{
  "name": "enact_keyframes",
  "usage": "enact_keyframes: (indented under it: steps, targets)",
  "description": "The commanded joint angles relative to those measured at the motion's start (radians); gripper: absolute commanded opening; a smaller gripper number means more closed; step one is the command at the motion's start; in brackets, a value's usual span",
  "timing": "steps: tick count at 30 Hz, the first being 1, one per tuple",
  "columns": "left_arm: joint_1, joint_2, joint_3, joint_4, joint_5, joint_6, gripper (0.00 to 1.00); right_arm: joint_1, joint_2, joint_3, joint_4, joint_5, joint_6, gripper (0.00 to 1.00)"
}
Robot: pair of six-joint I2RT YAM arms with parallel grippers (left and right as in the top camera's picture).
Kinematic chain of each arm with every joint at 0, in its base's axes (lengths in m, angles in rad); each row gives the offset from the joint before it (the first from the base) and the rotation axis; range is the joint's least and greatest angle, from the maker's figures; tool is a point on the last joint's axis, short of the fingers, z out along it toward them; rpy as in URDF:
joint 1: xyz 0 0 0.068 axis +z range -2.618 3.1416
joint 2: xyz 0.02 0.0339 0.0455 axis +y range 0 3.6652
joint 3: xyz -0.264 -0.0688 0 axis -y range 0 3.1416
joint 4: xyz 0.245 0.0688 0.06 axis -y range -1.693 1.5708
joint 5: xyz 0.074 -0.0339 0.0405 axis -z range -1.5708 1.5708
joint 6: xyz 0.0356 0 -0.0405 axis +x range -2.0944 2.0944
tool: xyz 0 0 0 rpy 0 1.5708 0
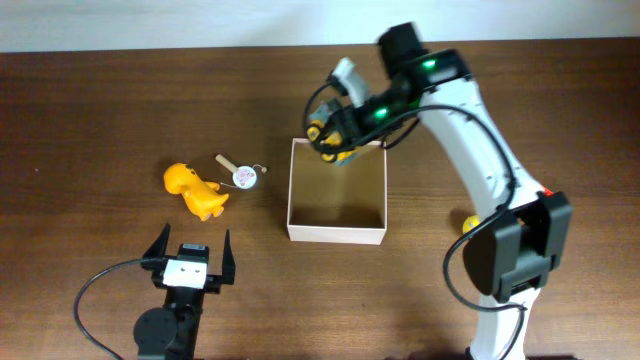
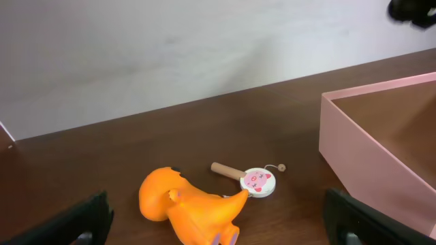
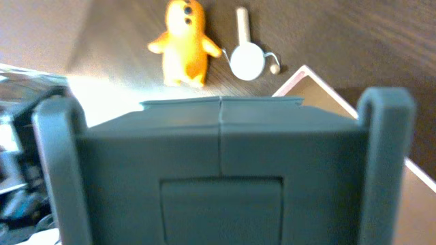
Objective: Pack container
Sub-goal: 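Lift the truck and carry it over the box with the right gripper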
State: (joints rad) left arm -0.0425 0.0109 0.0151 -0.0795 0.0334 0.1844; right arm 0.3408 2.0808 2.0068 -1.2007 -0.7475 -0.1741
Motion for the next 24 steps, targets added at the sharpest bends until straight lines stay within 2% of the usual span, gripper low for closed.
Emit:
enact_keyframes:
  steps: [1,6,11,17,24]
  targets:
    - [0.005,-0.005,-0.006,-0.001,-0.003,0.015,0.99,0.086,-0.011,0.024,0.033,0.301,0.217,0.54]
    - [0.004,-0.005,-0.006,-0.001,-0.003,0.015,0.99,0.232,-0.011,0.018,0.053,0.708,0.520,0.55]
    - [0.005,-0.005,-0.006,-0.001,-0.003,0.015,0.99,0.335,-0.010,-0.031,0.061,0.969,0.767,0.55]
    - [0.004,-0.005,-0.006,-0.001,-0.003,0.015,0.99,0.329,-0.010,-0.159,0.162,0.980,0.861,0.55]
    - [0.005,-0.005,-0.006,-0.001,-0.003,0.015,0.99,0.327,-0.010,-0.260,0.270,0.919,0.864,0.55]
